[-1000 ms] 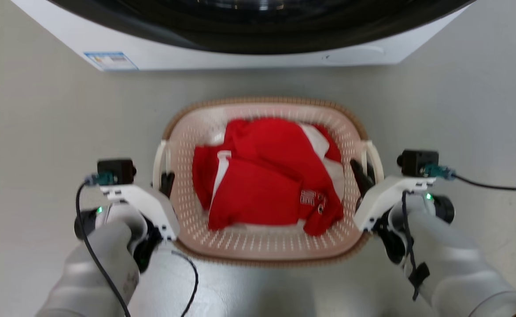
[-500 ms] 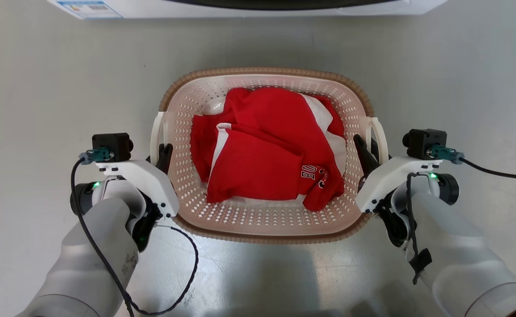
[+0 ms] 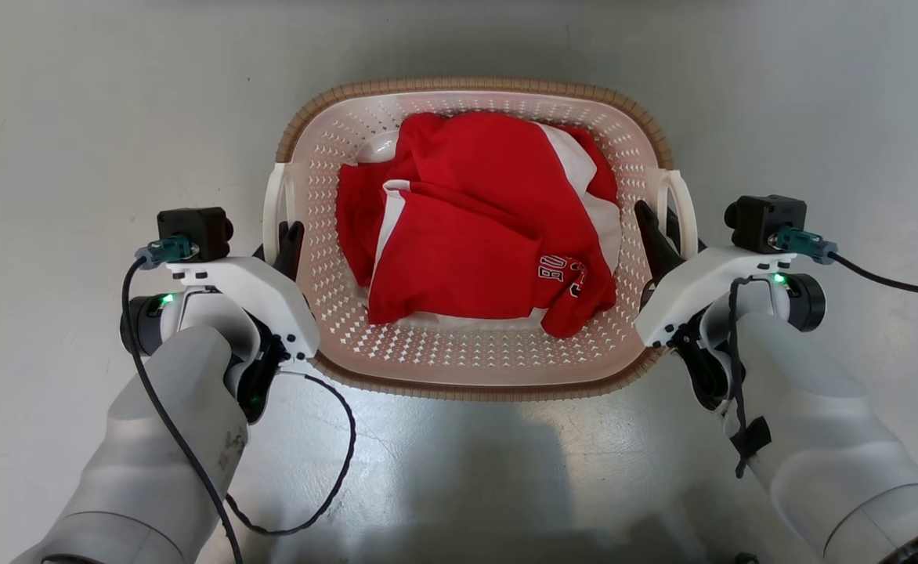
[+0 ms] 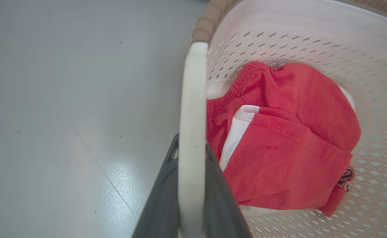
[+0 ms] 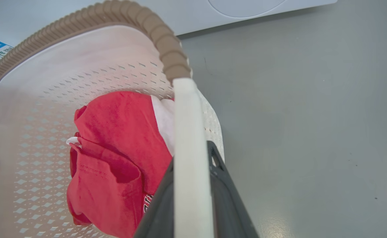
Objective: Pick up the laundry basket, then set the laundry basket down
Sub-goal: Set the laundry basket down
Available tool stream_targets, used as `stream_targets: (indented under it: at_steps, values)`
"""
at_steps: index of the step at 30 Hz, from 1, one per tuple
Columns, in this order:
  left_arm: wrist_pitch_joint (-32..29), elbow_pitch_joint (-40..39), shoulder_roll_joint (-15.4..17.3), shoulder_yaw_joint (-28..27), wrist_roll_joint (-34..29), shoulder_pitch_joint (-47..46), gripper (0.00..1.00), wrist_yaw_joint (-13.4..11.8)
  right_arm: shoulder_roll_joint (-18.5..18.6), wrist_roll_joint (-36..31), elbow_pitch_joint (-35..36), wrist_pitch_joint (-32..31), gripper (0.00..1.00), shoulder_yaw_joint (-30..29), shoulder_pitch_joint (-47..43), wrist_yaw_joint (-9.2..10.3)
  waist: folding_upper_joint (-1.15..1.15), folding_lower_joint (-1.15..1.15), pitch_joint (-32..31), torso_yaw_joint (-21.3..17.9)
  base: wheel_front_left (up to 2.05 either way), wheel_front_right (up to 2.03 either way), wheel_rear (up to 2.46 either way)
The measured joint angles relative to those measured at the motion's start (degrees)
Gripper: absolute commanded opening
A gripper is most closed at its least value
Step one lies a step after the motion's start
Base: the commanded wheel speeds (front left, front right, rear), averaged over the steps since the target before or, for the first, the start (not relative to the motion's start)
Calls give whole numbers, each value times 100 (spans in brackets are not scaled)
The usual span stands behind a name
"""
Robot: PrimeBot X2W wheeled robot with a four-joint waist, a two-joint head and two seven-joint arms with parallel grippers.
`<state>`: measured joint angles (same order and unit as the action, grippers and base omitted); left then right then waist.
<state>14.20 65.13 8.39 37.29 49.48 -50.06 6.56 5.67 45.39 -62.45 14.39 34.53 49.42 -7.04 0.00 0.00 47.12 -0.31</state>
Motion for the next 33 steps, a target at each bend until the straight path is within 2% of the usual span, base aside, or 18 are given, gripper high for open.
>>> stream_targets:
  at_steps: [7, 8, 9, 10, 11, 12, 18, 33]
  values:
    - [0, -32, -74, -312, -364, 1, 0, 1, -14, -209, 14, 0, 0, -227, -2, 0, 0, 0, 74, 2, 0, 0, 0]
    - [0, -40, -79, -358, -405, 1, 0, 1, -23, -232, 16, 0, 3, -267, -2, 0, 0, 0, 81, 0, 0, 0, 0]
    - [0, -37, -94, -422, -471, 1, 0, 1, -36, -282, 9, 0, 25, -312, -2, 0, 0, 0, 92, 1, 0, 0, 0]
    - [0, -35, -102, -456, -495, 1, 37, 2, -44, -314, -2, 0, 73, -338, -2, 0, 0, 0, 94, 1, 0, 0, 0]
    - [1, -33, -118, -493, -527, 1, 80, 7, -59, -328, -11, 0, 100, -396, -2, -2, 0, 0, 97, -2, 0, 0, 0]
    - [18, -34, -132, -528, -546, 1, 100, 9, -77, -366, -16, 0, 100, -461, -4, -3, 0, 0, 99, -6, 0, 0, 0]
    - [45, -1, -267, -621, -672, 1, 100, 57, -120, -556, -62, -1, 100, -645, -4, -5, 0, 0, 94, -9, 0, 0, 0]
    - [45, 30, -258, -773, -922, 2, 100, 58, -145, -809, -82, -1, 100, -865, -23, -5, 0, 0, -29, -36, 0, 0, 0]
